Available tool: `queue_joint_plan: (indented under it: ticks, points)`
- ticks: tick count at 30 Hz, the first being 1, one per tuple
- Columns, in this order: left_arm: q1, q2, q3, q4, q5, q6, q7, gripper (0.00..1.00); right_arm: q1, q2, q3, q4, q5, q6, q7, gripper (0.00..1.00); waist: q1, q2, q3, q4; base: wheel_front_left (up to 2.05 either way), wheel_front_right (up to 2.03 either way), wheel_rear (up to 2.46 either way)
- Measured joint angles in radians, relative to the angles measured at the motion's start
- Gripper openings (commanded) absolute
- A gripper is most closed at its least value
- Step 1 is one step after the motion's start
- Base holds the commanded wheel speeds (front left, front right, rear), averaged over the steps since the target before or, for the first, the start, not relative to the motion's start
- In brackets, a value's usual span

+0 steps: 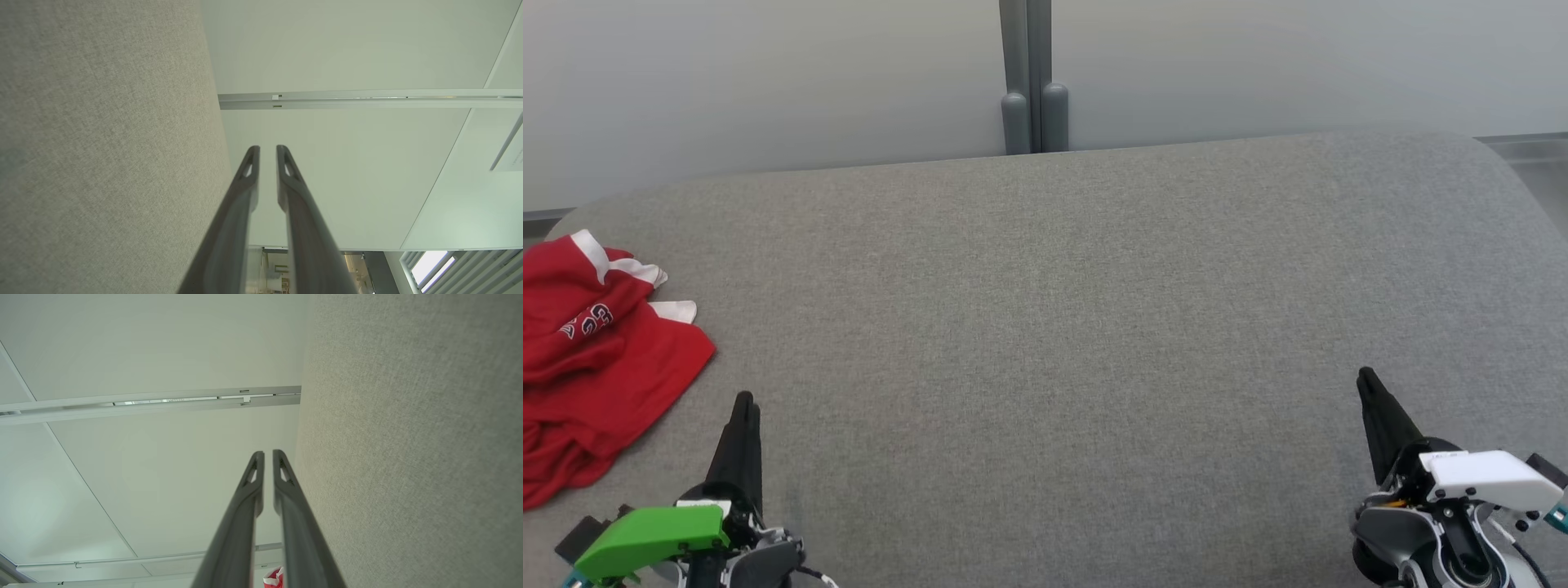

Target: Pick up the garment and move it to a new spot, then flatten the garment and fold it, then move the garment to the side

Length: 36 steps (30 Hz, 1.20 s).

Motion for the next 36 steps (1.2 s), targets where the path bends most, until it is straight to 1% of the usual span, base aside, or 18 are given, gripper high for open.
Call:
queue_joint_plan:
  ticks: [3,7,13,25,36]
  points:
    - [0.023,-0.005,-0.002,0.025,0.000,0.001,-0.001,1.00,0.022,0.007,0.003,0.023,-0.001,0.000,-0.001,1.00,0.0000,0.0000,0.001,0.000,0.00,0.00,0.00]
    - [0.025,-0.005,-0.010,0.028,0.009,0.001,-0.022,1.00,0.025,0.005,0.016,0.022,-0.013,0.000,-0.017,1.00,0.0000,0.0000,0.001,0.000,0.00,0.00,0.00]
    - [0.025,-0.005,-0.015,0.029,0.089,0.001,-0.052,1.00,0.022,-0.009,0.050,0.021,-0.066,0.000,-0.050,1.00,0.0000,0.0000,0.002,0.001,0.00,0.00,0.00]
    - [0.024,0.000,-0.046,0.036,0.365,0.001,-0.107,1.00,0.014,-0.015,0.067,0.016,-0.318,0.000,-0.108,1.00,0.0000,0.0000,0.005,0.003,0.00,0.00,0.00]
    - [0.024,0.004,-0.060,0.045,0.580,0.001,-0.150,1.00,0.003,-0.026,0.103,0.021,-0.546,0.000,-0.150,1.00,0.0000,0.0000,0.007,0.002,0.00,0.00,0.00]
